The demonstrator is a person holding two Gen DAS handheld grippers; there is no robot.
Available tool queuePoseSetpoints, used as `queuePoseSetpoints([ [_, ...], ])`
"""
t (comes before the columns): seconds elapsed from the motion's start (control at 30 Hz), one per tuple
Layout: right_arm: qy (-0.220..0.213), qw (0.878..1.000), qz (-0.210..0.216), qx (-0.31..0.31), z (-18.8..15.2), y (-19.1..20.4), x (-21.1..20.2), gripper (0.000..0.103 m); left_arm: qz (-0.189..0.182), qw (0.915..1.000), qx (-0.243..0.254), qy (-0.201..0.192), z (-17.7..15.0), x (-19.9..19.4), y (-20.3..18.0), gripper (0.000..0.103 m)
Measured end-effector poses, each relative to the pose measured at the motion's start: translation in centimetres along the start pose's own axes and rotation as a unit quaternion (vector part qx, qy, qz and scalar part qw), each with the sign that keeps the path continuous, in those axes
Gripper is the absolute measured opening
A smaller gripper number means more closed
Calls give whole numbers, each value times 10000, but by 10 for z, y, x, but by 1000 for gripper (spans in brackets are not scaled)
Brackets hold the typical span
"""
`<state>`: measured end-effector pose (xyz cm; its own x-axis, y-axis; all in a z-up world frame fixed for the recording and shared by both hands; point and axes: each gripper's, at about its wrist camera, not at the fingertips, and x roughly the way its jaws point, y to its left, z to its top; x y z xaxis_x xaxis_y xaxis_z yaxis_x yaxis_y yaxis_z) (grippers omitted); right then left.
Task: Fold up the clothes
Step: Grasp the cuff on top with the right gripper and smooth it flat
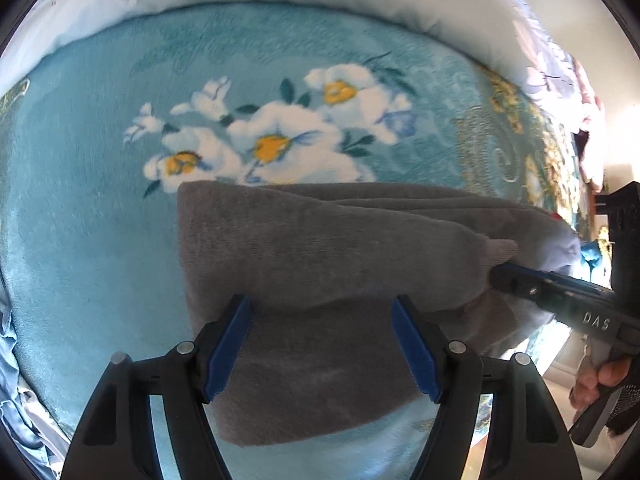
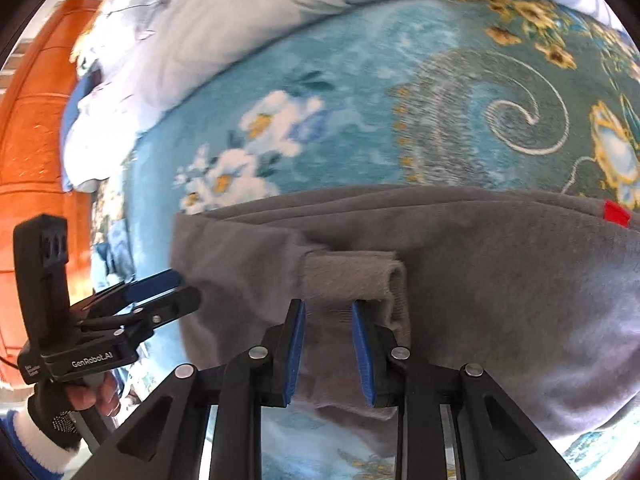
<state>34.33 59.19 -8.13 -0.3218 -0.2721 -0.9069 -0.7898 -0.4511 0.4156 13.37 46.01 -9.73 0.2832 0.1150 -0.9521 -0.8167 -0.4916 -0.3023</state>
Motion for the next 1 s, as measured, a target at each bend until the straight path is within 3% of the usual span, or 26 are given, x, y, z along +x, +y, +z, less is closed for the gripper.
queuePoseSetpoints([
  [0.23, 159, 9990, -88, 406, 9, -20, 16, 27, 107, 9994, -221, 226, 6, 19, 4, 74],
  [0.5, -80, 9995, -52, 289, -3, -16, -11, 27, -15, 10000, -33, -70, -6, -11, -10, 74],
  [0.7, -186, 9993, -210, 237, -25, -10, -37, 48, -73, 9991, 142, -386, -25, -44, -24, 76],
  [0.73, -215, 9991, -261, 270, -31, -9, -41, 55, -101, 9988, 176, -454, -30, -51, -27, 77],
  [0.9, -378, 9979, -384, 357, -61, 2, -66, 67, -255, 9965, 342, -722, -54, -75, -41, 78],
  [1.0, -500, 9970, -457, 376, -80, 13, -78, 71, -391, 9937, 491, -925, -70, -86, -49, 89],
])
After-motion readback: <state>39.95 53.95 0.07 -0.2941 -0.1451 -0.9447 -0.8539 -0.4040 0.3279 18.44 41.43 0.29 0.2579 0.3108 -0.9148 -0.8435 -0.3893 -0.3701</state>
